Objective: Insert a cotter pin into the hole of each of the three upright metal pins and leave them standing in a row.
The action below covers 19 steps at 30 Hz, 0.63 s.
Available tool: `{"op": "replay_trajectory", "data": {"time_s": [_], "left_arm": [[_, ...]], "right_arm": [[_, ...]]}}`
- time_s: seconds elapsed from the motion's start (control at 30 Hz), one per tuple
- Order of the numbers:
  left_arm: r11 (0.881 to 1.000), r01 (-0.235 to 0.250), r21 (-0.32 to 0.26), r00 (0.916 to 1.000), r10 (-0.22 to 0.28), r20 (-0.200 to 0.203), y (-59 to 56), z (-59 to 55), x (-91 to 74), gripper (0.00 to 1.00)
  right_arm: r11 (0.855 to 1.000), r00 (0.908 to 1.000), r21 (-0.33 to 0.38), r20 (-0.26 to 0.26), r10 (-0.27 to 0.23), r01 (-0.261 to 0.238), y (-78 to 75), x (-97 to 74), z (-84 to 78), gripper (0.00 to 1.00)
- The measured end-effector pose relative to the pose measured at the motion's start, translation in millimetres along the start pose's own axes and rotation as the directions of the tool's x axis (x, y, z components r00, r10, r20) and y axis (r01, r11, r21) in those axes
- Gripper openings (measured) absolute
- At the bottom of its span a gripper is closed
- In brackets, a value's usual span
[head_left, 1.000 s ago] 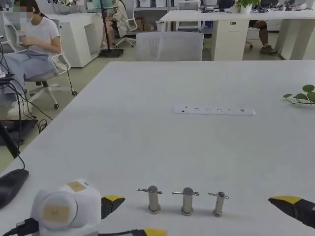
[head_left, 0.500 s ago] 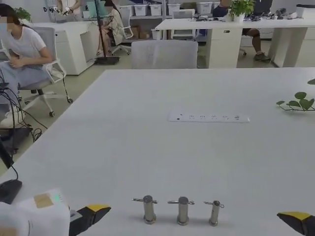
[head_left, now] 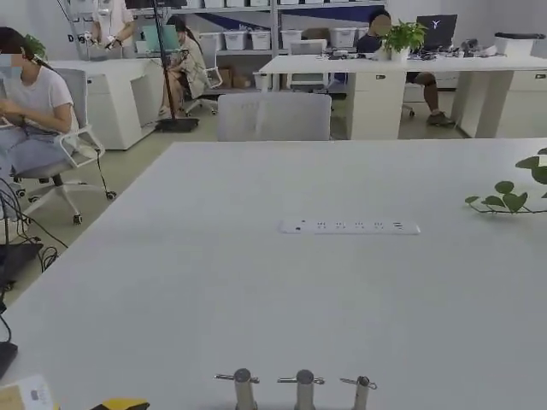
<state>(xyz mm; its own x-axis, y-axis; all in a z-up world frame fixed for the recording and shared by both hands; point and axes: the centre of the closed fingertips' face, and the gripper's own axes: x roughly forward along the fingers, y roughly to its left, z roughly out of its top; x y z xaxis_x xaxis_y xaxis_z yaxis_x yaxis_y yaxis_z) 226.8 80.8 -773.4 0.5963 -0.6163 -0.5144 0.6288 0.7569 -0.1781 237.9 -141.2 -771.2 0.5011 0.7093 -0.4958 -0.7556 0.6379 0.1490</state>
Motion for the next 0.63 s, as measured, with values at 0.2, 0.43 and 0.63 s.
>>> {"op": "replay_trajectory", "data": {"time_s": [0.2, 0.43, 0.63], "left_arm": [[1.000, -0.023, -0.013, 0.9995, 0.023, -0.022, 1.7, -6.9, -9.2, 0.99], [0.998, -0.051, -0.042, 0.9985, 0.050, -0.024, 10.4, -9.8, -12.7, 0.99], [0.998, -0.057, -0.040, 0.9981, 0.056, -0.025, 12.2, -8.1, -11.6, 0.99]], "right_arm": [[0.999, 0.9998, 0.033, -0.003, -0.020, 0.020, -4.4, -6.9, -6.3, 1.00], [0.999, 0.9996, 0.040, -0.011, -0.026, 0.026, -7.3, -8.9, -7.9, 1.00], [0.999, 0.9997, 0.032, -0.016, -0.019, 0.019, -7.8, -6.3, -5.8, 1.00]]}}
